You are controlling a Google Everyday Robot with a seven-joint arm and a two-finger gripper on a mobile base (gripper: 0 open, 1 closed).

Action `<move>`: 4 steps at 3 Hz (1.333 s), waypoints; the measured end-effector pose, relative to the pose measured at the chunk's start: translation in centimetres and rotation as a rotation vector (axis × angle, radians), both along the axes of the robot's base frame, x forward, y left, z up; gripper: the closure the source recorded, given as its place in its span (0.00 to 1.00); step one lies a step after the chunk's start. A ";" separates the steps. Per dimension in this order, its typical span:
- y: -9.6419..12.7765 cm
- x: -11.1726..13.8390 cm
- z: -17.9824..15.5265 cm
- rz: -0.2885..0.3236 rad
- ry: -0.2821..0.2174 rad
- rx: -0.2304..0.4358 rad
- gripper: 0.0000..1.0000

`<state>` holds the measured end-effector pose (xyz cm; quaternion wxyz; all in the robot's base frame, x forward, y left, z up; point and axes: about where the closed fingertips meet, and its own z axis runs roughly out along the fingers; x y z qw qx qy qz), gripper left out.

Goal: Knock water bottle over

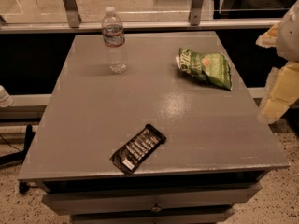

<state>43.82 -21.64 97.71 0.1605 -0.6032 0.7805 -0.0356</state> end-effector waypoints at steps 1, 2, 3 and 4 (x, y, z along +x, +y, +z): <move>0.0 0.0 0.0 0.000 0.000 0.000 0.00; 0.3 0.3 0.0 -0.001 -0.008 0.016 0.00; 2.7 2.8 -1.5 0.010 -0.007 0.114 0.00; 7.2 7.0 -3.7 0.030 -0.009 0.253 0.00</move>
Offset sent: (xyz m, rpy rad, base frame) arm 0.0058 0.0048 -0.0053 0.0366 0.0052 -0.0007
